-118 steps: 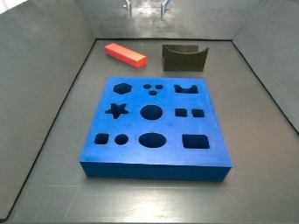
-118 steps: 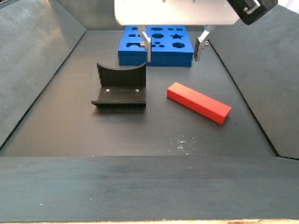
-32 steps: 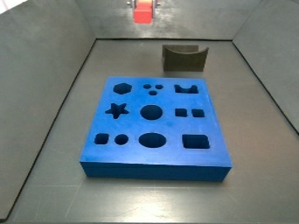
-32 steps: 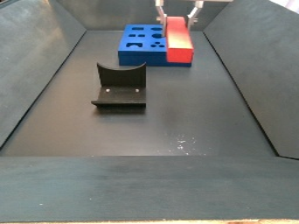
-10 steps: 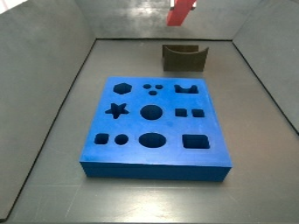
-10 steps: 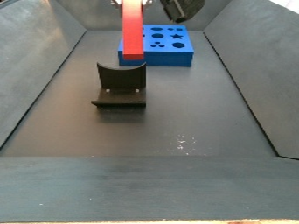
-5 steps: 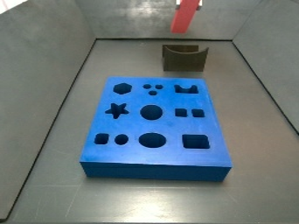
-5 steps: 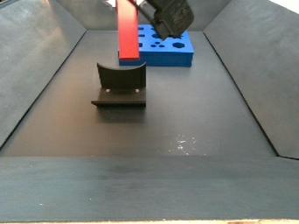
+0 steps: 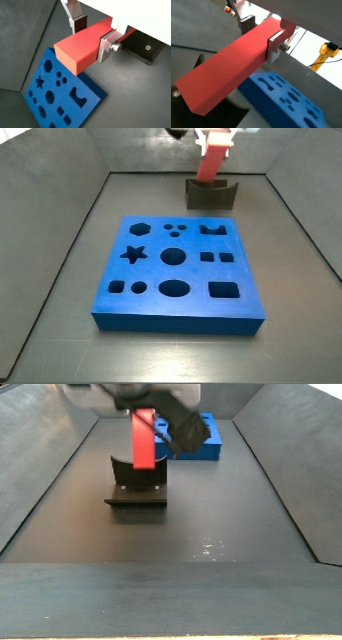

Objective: Pick up the rectangle object. Move up. Place the rectangle object on the fixture. Regrasp the rectangle object. Move to above the board. Insert the rectangle object.
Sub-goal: Place the rectangle object on the fixture, then regrasp the rectangle object.

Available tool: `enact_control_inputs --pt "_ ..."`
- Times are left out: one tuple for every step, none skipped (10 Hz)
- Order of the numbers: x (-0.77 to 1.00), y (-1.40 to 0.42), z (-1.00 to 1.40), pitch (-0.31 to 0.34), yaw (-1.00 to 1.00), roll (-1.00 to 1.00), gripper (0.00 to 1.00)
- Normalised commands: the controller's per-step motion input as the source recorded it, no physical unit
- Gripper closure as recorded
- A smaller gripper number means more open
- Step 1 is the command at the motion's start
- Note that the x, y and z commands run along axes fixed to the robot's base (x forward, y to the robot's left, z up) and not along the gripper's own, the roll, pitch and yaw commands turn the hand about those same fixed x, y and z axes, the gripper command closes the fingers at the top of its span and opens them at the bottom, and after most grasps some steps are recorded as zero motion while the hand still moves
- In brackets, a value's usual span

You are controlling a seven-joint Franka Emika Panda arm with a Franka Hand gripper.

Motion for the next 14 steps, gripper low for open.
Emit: enact_control_inputs --pt "0.15 0.11 -0.95 -0.062 -0.1 -0.12 1.0" --pt "0.12 0.08 -0.72 -0.067 -0.07 -0.1 1.0" --pt "0.1 0.06 -0.56 -0.071 -0.05 -0.1 1.0" --pt "0.09 0.05 -0.41 -0.073 -0.03 -0.09 1.0" --pt "0.08 0.04 -0.21 -0.068 -0.01 -0.07 1.0" --pt "0.0 0.0 0.0 0.0 0.0 0.0 0.0" --pt "0.0 0.0 1.0 0.113 -0.08 -0.01 0.0" --pt "0.0 0.0 1.0 0.113 -0.08 0.0 0.0" --pt "-0.01 0.01 1.0 0.107 -0.07 0.02 0.0" --pt "-0.01 0.01 1.0 0.093 -0.08 0.03 0.0" --pt "-0.01 0.01 1.0 0.084 -0.08 0.04 0.0" --pt "-0.02 0.01 0.9 0.06 -0.08 0.03 0.0" --pt "-0.02 0.02 0.78 0.051 -0.08 0.03 0.0" --pt "-0.02 0.02 0.55 0.043 -0.07 0.03 0.0"
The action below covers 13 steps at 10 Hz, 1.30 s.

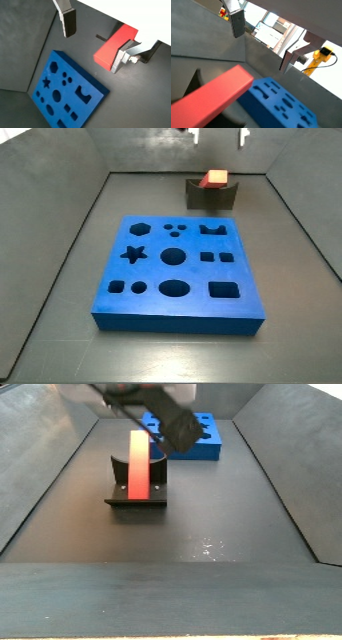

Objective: Pick up the rectangle object. Move up. Place the rectangle object on the fixture. Regrasp the rectangle object. Move to above the board. Insert the rectangle object.
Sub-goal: Regrasp the rectangle object.

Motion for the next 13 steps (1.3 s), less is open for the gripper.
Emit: enact_control_inputs --pt "-0.01 0.02 0.31 0.037 -0.06 0.03 0.0" --pt "0.17 -0.83 0.92 0.041 0.05 1.0 0.0" --pt "0.17 -0.82 0.82 0.041 0.05 1.0 0.0" --pt "0.08 -0.66 0.61 0.037 0.05 1.0 0.0" --pt "0.02 -0.47 0.43 0.033 0.05 1.0 0.0" --pt "-0.02 -0.22 0.16 0.028 0.05 1.0 0.0" --pt "-0.03 -0.12 0.07 0.026 0.05 1.0 0.0" --pt "-0.03 -0.05 0.04 0.023 0.05 1.0 0.0" --pt "-0.04 -0.05 0.04 0.021 0.05 1.0 0.0" --pt "-0.04 -0.03 0.03 0.016 0.05 1.0 0.0" --pt "-0.04 -0.03 0.02 0.012 0.05 1.0 0.0" --pt "-0.04 -0.03 0.02 0.007 0.05 1.0 0.0" --pt "-0.03 -0.03 0.02 0.004 0.05 1.0 0.0"
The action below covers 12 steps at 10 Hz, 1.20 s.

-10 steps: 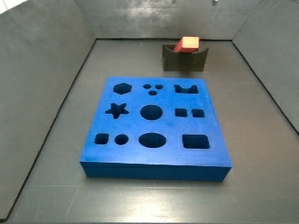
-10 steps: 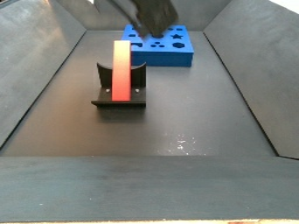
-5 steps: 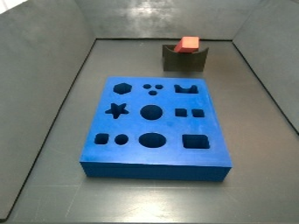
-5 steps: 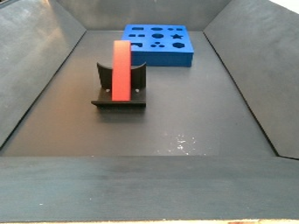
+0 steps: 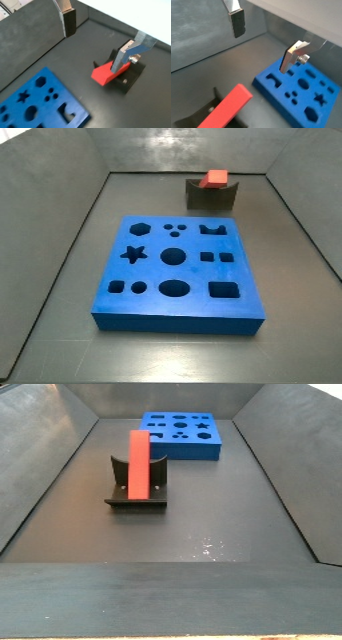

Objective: Pick up the rectangle object. Move up. Place the rectangle object on the fixture. Regrasp the rectangle object. Move to above the board. Insert the rectangle object.
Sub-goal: Regrasp the rectangle object.

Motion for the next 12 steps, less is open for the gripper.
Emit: enact_control_inputs --pt "-0.03 -0.02 0.01 -0.001 0.06 1.0 0.0" --pt "-0.02 -0.02 0.01 -0.006 0.06 1.0 0.0" --pt "-0.02 -0.02 0.01 -0.01 0.06 1.0 0.0" --pt "-0.01 -0.02 0.01 -0.012 0.06 1.0 0.0" --pt "-0.01 -0.02 0.01 -0.009 0.06 1.0 0.0" --pt "-0.01 -0.02 0.01 -0.005 0.06 1.0 0.0" --pt "0.01 -0.02 0.01 0.004 0.06 1.0 0.0" --pt "0.02 -0.03 0.01 0.01 0.06 1.0 0.0" --pt "0.03 -0.03 0.01 0.015 0.06 1.0 0.0" --pt "0.04 -0.03 0.0 0.03 0.07 1.0 0.0" --pt "0.06 -0.04 0.0 0.043 0.07 1.0 0.0" --pt "0.08 -0.04 0.0 0.07 0.08 1.0 0.0"
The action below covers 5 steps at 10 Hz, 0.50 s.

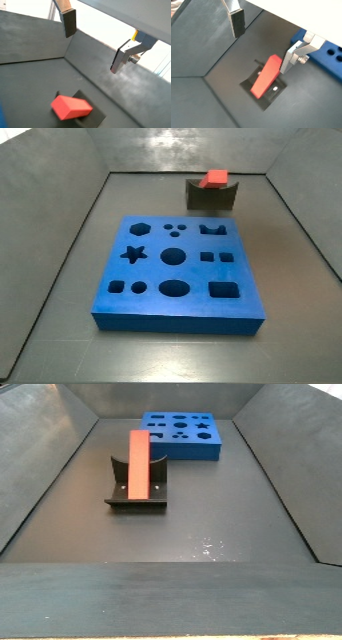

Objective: Pick up the rectangle object. Move up. Place the rectangle object on the fixture. Regrasp the rectangle object. Move to above the board. Insert the rectangle object.
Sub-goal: Regrasp the rectangle object.

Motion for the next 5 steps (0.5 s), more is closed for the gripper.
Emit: enact_control_inputs --pt "0.08 -0.04 0.0 0.085 0.09 1.0 0.0" --pt "0.09 -0.05 0.0 0.13 0.12 1.0 0.0" --pt "0.09 -0.05 0.0 0.141 0.13 0.93 0.0" --pt "0.1 -0.05 -0.01 0.135 0.14 0.67 0.0" --pt "0.1 -0.05 -0.01 0.123 0.15 0.47 0.0"
